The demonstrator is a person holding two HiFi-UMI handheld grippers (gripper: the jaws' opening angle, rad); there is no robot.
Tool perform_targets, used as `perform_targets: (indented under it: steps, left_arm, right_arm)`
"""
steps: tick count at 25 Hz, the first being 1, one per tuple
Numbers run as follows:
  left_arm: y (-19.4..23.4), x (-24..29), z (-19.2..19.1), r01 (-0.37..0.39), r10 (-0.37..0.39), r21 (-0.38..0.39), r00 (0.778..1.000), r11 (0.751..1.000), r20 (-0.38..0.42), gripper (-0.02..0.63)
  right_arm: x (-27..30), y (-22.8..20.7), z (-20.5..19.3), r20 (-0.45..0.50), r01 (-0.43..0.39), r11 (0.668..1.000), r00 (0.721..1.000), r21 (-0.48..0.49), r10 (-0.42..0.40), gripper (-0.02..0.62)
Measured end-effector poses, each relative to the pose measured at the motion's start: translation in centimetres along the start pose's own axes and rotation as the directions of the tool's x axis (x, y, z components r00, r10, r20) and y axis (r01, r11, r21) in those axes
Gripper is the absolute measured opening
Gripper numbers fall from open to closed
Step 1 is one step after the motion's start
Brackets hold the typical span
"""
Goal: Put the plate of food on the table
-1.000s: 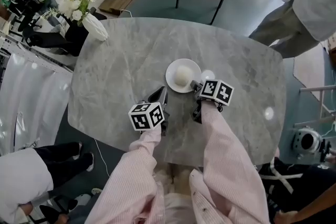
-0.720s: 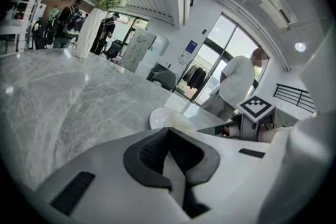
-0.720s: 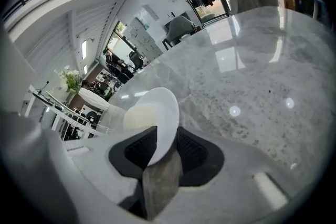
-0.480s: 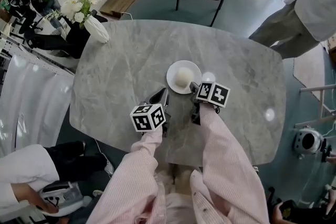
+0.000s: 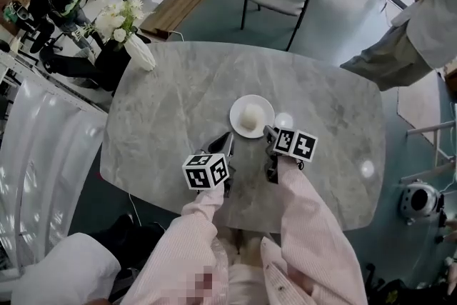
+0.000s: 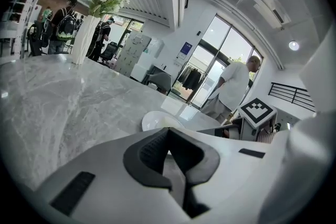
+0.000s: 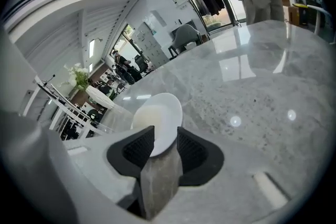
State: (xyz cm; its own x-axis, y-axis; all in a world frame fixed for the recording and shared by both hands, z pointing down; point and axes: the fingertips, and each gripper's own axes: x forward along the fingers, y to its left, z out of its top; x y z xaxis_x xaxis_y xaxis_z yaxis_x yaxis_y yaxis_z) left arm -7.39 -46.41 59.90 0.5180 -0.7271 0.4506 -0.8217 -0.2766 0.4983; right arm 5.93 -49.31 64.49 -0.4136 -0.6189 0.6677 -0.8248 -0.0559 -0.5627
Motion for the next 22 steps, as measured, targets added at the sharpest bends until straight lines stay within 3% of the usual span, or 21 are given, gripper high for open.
perform_targets:
  steps: [4,6,10,14,22]
  left_arm:
    - [-1.0,-1.3,0.8,0.019,-0.019,0.031,1.000,0.999,0.018,-0.008]
    - [-1.6,-1.9,1.3,0.027,-0.028,0.050,0.999,0.998,0.030,-0.008]
    - [-3.3,-3.5,1.9,0.049,-0.054,0.103,0.997,0.993,0.048,-0.008]
    - [-4.5,-5.4,2.6,0.060,-0.074,0.169,0.994,0.984,0.077,-0.008]
    - [-7.0,-8.4,4.7,0.069,-0.108,0.248,0.983,0.966,0.148,-0.008]
  right_arm:
    - [-1.8,1.7,0.1,0.021,-0.076,0.993,0.997,-0.085,0.078,0.115]
    - [-2.9,2.2,0.1,0.032,-0.091,0.988,0.995,-0.128,0.095,0.059]
    - [-5.4,3.4,0.1,0.057,-0.131,0.966,0.987,-0.221,0.147,0.006]
    - [-8.3,5.5,0.3,0.098,-0.224,0.933,0.961,-0.282,0.260,0.006]
    - [-13.4,7.8,1.0,0.183,-0.315,0.889,0.903,-0.331,0.388,0.006]
